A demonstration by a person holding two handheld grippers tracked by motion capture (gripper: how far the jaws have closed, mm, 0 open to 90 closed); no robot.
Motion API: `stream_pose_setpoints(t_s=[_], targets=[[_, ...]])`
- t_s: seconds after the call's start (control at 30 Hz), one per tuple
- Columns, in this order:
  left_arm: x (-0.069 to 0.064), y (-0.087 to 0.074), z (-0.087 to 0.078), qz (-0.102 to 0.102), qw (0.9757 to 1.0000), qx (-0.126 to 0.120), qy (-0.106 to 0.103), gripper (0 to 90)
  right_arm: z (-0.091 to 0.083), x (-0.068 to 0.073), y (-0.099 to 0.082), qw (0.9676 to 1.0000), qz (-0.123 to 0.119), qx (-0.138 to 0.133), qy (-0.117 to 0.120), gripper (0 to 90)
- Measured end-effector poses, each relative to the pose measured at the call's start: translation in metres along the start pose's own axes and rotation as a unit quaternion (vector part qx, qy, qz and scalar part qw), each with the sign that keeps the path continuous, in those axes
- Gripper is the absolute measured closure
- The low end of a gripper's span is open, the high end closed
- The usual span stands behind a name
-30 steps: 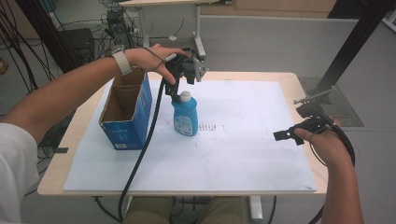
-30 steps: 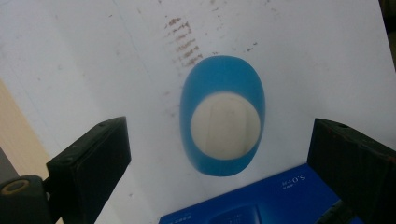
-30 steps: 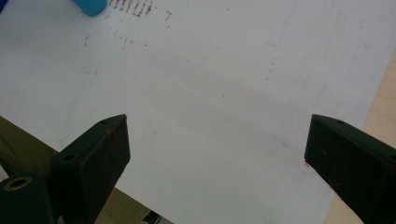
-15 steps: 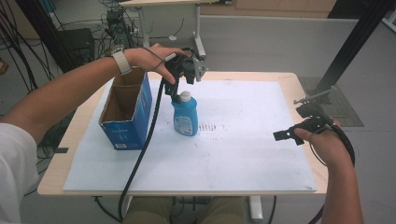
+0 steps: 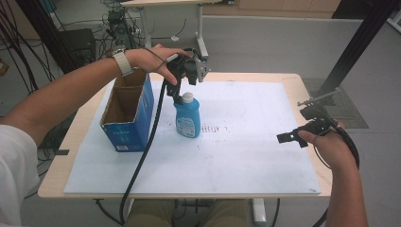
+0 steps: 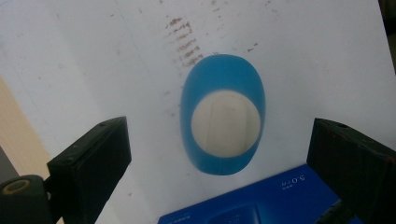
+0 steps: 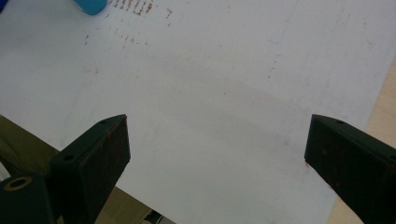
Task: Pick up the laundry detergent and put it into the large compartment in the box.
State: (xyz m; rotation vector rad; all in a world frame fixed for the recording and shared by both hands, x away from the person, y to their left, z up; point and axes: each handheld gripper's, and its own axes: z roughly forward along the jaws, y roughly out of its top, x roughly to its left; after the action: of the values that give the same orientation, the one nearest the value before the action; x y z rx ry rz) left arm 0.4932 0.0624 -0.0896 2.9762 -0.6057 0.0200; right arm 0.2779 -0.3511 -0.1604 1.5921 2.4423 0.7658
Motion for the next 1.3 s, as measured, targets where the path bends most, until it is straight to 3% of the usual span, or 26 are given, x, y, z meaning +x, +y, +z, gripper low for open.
stream_pose_setpoints(t_s=[0.63, 1.3], targets=[[0.0, 0.001, 0.005, 0.002, 1.0, -0.001, -0.002, 5.6, 0.003, -0.002, -0.003, 1.0, 0.005, -0.001, 0.002, 6.6], [0.0, 0.009, 0.037, 0.006, 0.9998, 0.013, -0.012, 6.8, 0.005, -0.002, -0.011, 0.9999, 0.011, -0.002, 0.003, 6.7]])
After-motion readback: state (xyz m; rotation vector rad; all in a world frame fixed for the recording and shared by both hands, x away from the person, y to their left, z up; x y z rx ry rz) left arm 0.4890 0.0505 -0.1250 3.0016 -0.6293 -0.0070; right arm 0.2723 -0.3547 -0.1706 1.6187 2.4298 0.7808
